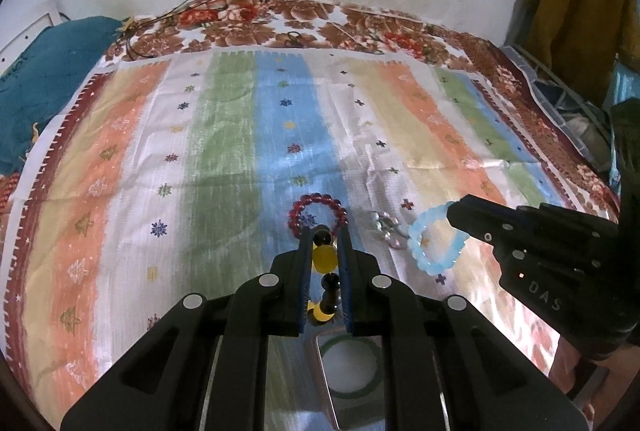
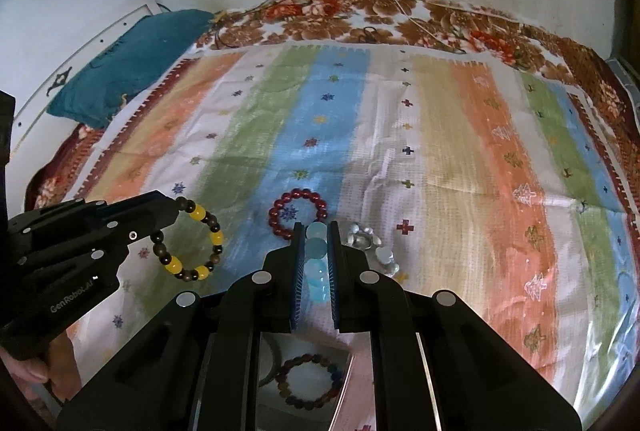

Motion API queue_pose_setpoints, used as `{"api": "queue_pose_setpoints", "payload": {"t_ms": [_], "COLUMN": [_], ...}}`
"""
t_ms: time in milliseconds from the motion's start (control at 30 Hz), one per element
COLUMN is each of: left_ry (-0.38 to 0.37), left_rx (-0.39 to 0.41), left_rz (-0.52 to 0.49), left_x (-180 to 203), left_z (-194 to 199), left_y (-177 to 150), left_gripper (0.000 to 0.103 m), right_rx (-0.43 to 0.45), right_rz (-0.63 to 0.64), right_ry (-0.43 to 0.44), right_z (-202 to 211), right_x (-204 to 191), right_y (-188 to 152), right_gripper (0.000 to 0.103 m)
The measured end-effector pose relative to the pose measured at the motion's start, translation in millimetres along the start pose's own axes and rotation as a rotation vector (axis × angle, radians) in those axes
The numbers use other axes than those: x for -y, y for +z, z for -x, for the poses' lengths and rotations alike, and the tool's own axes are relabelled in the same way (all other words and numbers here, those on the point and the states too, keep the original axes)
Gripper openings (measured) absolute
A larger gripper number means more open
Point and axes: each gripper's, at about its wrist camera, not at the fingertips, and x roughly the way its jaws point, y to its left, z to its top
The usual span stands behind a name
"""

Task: Organize jewelry
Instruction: 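Lift and carry both bracelets over the silver tin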

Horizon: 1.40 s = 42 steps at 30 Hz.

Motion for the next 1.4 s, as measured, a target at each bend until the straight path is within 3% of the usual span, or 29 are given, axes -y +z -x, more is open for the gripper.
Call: {"api": "queue_pose_setpoints", "payload": {"t_ms": [833, 1200, 1300, 1333, 1400], "left_ry": [-0.059, -0.076, -0.035, 0.003, 0.02], "left_rx": [0.051, 0.021, 0.003, 0.005, 0.004], "left_rz": [-0.041, -0.041, -0.037, -0.023, -0.015], "left_x": [24, 33, 34, 31, 28], "left_z": [52, 53, 48, 47, 46], "left_y": [-30, -43, -44, -43, -42], "left_gripper": [0.012, 0.012, 0.014, 0.017, 0.033], "right_rx": [0.048, 0.003, -0.011, -0.016, -0.012], "right_rz": [0.012, -0.017, -0.035, -0.044, -0.046], "right_ry": [0.063, 0.086, 0.093, 0.092, 0.081], "right_z": [56, 56, 53, 51, 52], "right_x": [-16, -12, -10, -8, -6], "right_y": [-36, -54, -55, -56, -56], "right_gripper": [0.012, 0.012, 0.012, 0.017, 0.04]}}
